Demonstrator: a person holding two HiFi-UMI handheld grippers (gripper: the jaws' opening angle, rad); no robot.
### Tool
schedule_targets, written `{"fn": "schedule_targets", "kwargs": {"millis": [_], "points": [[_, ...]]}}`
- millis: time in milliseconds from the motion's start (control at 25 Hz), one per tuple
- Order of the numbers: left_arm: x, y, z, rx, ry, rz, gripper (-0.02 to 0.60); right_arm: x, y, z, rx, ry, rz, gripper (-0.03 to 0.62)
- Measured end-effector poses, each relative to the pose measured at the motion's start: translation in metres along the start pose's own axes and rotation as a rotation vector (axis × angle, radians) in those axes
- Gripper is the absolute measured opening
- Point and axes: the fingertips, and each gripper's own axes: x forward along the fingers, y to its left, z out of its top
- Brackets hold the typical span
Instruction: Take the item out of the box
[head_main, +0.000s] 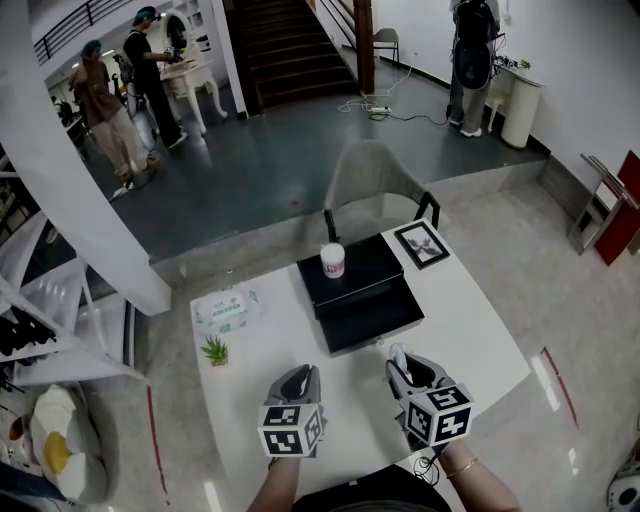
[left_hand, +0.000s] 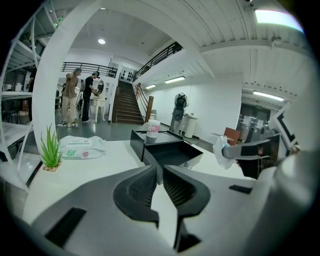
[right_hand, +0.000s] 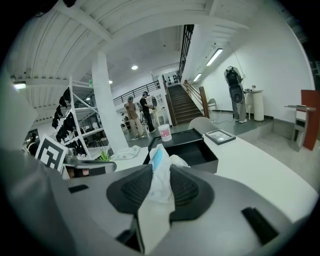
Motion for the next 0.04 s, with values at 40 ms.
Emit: {"fn": "schedule_targets", "kwargs": {"millis": [40], "points": [[0.0004,0.0005,0.0004,-0.003,-0.001,0.002,0.035,0.0005,0.0003,-0.0002,-0.001,0.001,0.001,0.109]]}}
